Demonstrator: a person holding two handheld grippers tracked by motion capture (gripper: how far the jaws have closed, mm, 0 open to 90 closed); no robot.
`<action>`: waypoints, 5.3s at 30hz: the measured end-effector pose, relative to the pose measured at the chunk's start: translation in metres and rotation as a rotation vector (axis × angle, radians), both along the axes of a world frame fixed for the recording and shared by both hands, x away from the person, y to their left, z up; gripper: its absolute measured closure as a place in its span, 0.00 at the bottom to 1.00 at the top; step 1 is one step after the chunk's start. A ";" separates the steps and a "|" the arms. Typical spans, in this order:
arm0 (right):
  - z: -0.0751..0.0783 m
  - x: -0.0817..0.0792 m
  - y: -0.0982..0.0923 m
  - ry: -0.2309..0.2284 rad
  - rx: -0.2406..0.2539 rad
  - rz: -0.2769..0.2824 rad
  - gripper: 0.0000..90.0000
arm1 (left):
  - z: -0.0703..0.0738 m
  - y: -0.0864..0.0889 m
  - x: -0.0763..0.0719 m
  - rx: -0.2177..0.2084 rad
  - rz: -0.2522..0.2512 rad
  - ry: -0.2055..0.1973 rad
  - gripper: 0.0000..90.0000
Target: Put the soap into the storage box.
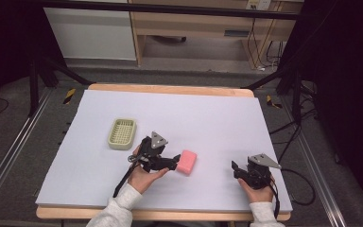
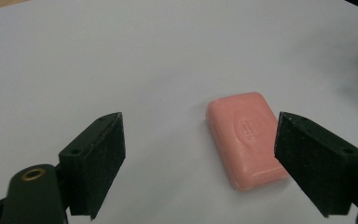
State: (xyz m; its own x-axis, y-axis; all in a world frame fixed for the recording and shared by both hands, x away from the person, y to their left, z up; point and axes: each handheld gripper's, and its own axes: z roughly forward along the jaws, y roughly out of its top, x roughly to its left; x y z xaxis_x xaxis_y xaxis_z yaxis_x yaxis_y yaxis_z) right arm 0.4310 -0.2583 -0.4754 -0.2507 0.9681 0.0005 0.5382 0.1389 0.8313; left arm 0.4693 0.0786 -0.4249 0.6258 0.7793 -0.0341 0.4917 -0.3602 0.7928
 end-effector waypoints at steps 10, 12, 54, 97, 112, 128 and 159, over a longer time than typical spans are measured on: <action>0.000 0.000 0.000 0.000 0.006 0.001 0.37 | -0.006 -0.016 0.001 0.017 -0.018 0.011 0.18; 0.000 0.001 0.000 0.002 0.005 0.003 0.37 | -0.007 -0.019 0.001 0.026 -0.027 0.017 0.18; -0.001 0.001 -0.001 0.023 0.008 0.013 0.46 | -0.039 -0.063 0.013 0.103 -0.052 0.110 0.22; -0.002 0.002 -0.001 0.036 0.013 0.028 0.46 | -0.045 -0.066 0.020 0.092 -0.012 0.201 0.40; -0.002 0.002 -0.001 0.037 0.016 0.030 0.46 | -0.031 -0.050 0.019 0.081 -0.032 0.184 0.41; -0.001 0.001 -0.001 0.028 0.009 0.028 0.45 | -0.009 -0.024 0.014 0.071 -0.028 0.152 0.41; -0.001 0.000 0.000 0.030 0.011 0.028 0.44 | 0.015 0.049 0.011 0.027 0.035 0.138 0.41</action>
